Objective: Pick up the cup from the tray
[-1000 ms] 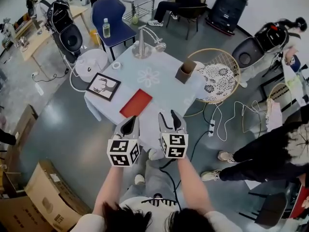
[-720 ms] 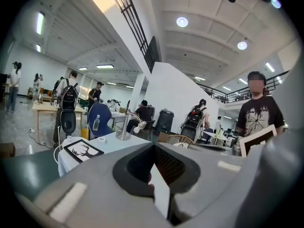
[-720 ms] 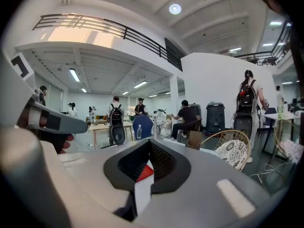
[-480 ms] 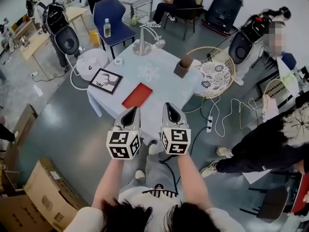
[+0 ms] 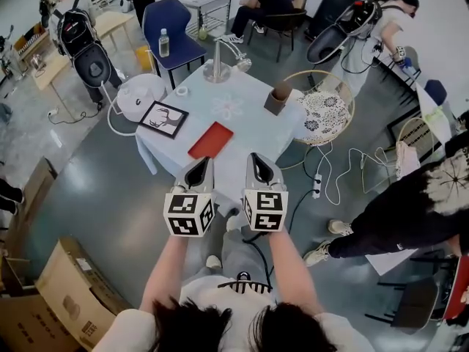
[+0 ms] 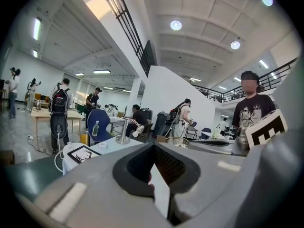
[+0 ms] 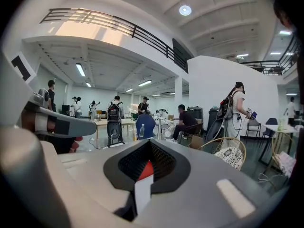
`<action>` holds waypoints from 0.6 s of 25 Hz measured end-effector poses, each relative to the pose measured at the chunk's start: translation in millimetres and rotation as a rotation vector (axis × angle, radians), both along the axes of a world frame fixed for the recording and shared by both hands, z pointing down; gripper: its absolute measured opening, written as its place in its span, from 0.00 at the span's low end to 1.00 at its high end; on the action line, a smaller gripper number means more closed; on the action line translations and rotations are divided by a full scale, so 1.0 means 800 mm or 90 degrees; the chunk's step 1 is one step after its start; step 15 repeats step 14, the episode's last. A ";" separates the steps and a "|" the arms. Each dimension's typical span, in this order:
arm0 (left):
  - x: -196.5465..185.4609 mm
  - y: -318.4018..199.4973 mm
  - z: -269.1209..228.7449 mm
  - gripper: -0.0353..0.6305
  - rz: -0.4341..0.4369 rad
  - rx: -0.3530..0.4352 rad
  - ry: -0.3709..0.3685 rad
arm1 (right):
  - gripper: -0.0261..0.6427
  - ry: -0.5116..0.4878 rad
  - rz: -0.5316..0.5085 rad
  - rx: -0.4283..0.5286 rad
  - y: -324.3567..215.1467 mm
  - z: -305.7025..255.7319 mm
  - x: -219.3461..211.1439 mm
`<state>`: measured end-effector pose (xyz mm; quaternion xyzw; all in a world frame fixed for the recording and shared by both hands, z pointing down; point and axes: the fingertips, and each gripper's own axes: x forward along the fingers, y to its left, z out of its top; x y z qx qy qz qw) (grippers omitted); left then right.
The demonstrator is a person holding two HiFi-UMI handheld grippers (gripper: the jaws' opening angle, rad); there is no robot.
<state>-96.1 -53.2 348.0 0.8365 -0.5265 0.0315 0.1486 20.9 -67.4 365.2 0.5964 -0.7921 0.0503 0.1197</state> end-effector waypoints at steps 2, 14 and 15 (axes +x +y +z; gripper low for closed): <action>-0.002 0.003 0.000 0.05 0.001 0.002 -0.001 | 0.07 0.009 0.001 0.004 0.004 -0.003 -0.003; -0.010 0.023 -0.009 0.05 0.012 0.018 -0.005 | 0.07 0.015 0.007 0.021 0.026 -0.026 -0.016; -0.010 0.023 -0.009 0.05 0.012 0.018 -0.005 | 0.07 0.015 0.007 0.021 0.026 -0.026 -0.016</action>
